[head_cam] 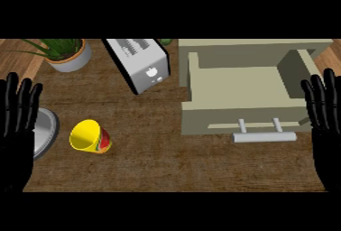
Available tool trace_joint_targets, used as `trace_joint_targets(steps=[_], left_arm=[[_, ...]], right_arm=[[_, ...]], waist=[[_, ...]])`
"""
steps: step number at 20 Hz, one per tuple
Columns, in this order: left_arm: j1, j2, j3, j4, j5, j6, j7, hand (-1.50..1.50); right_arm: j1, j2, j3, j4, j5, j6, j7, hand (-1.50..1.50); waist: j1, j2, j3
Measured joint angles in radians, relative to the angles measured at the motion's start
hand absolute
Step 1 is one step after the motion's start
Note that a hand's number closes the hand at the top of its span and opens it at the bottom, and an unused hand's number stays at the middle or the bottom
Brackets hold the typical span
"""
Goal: Pick up the cup, place it into the drawer and close the drawer
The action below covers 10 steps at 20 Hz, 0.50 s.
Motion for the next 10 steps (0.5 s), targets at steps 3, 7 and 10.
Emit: trace_joint_targets(steps=[3, 7, 10], left_arm=[[-0.027, 0.06, 0.013, 0.031, 0.113, -0.121, -0.023, -1.5], [-0.029, 0.131, -0.042, 0.075, 0.31, -0.343, -0.031, -1.5], [-0.023, 0.187, -0.034, 0.16, 0.487, -0.467, 0.019, -1.5]], right_arm=[[0.003, 0.003, -0.006, 0.0, -0.006, 0.001, -0.006, -1.5], [0.003, 0.005, 0.016, 0.01, -0.028, 0.025, -0.001, -1.5], [-0.001, -0.011, 0.036, 0.038, -0.047, 0.062, 0.034, -1.5]], waist=[[0.008, 0.002, -0.009], [0.005, 0.008, -0.016], [0.01, 0.013, -0.017]])
